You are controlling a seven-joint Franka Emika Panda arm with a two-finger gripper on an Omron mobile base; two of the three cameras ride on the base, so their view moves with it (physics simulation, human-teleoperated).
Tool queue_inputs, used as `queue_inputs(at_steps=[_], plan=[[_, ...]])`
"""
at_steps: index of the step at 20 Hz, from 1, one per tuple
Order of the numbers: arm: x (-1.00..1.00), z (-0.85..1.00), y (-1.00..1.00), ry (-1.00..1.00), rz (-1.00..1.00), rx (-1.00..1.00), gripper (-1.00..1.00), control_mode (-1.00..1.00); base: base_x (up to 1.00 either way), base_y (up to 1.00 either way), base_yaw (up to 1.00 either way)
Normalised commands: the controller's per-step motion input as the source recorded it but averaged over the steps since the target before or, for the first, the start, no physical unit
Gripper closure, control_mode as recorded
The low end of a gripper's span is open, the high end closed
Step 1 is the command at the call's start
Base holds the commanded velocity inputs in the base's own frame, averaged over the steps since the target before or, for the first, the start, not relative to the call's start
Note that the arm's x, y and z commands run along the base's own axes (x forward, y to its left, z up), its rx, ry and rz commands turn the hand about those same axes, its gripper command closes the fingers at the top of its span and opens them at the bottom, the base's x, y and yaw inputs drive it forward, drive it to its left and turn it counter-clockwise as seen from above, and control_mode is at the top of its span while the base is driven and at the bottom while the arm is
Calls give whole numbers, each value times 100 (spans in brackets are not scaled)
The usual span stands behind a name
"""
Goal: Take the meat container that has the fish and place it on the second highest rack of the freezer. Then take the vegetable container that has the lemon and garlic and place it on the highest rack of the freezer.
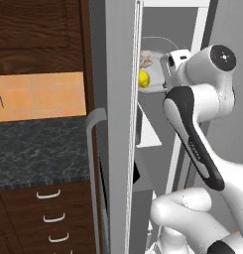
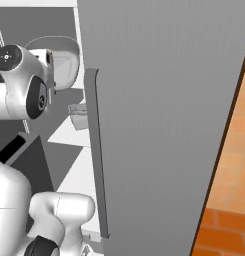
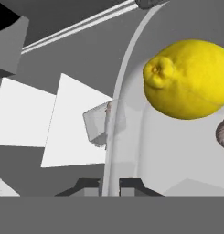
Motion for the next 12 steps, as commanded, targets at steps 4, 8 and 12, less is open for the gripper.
queue_inputs(at_steps=[4, 8, 12], plan=[[90, 0, 26, 2, 0, -1, 100, -100, 0, 0, 0], [91, -17, 22, 4, 0, -3, 100, -100, 0, 0, 0], [71, -24, 3, 1, 0, 0, 100, -100, 0, 0, 0]])
